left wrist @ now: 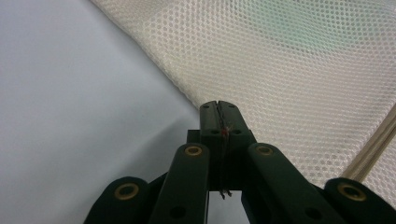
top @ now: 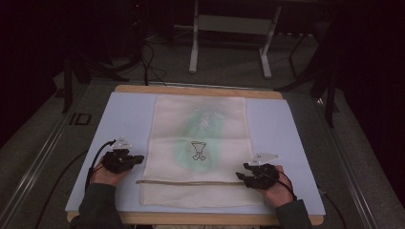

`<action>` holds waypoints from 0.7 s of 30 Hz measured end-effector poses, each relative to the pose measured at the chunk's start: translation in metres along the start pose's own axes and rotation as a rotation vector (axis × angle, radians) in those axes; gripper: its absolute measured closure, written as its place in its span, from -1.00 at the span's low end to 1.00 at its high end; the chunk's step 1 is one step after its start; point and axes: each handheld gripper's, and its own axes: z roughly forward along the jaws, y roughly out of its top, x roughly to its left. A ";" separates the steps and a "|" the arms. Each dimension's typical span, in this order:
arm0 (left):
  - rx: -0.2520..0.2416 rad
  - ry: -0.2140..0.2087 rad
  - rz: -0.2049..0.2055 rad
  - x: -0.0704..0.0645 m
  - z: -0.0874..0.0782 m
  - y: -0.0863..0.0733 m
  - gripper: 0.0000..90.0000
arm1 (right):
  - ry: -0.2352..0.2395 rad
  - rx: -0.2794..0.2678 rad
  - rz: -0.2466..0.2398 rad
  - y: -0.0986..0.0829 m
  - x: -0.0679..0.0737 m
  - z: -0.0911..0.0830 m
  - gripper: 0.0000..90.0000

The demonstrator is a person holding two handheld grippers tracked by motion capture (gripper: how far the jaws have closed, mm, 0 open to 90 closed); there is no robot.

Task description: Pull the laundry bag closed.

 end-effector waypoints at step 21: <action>0.019 -0.045 0.040 -0.005 0.004 0.002 0.99 | 0.041 0.003 -0.045 0.011 0.018 0.010 0.16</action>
